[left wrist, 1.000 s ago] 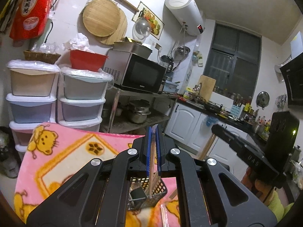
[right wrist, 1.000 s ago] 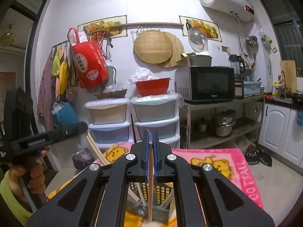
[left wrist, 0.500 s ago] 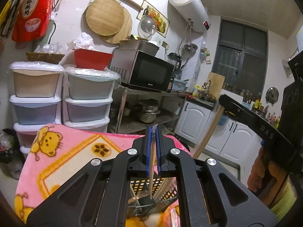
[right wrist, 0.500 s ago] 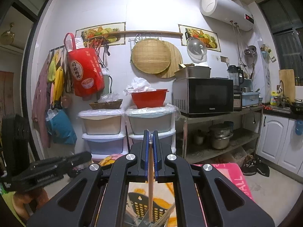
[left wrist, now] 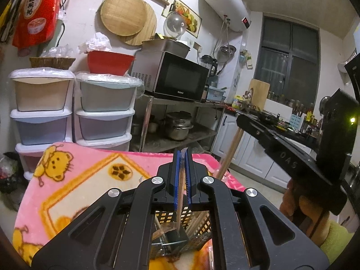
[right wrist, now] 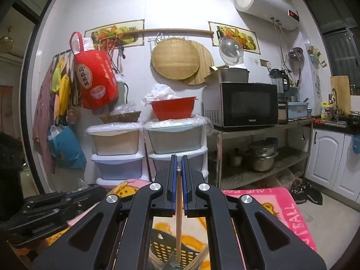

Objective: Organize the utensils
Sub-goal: 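Lower chopsticks into the green holder and open both tools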

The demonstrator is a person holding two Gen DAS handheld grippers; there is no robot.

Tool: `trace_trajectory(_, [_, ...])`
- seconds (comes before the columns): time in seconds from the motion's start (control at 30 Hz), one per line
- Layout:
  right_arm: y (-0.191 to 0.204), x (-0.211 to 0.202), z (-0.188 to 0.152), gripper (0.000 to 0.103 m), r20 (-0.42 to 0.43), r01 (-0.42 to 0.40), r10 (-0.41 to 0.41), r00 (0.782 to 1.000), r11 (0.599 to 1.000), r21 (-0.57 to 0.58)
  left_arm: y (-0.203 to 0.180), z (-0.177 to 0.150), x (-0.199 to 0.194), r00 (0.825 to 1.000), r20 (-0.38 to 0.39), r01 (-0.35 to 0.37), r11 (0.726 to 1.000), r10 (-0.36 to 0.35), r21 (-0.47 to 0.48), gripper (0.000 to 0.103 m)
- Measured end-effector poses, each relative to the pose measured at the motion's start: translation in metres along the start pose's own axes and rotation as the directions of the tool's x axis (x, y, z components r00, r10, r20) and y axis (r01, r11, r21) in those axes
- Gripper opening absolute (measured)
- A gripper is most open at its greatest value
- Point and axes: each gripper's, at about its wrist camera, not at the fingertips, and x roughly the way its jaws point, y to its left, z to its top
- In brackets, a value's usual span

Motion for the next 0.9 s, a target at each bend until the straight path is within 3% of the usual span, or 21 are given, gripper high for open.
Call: trace_trajectory(0.9, [-0.024, 0.018, -0.066, 0.005, -0.074, 0.046, -0.039, 0.997, 0.993, 0.108, 0.011, -0.029, 0.026, 0.998, -0.068, -0.002, 1.000, 0.000, -0.025, 0.003])
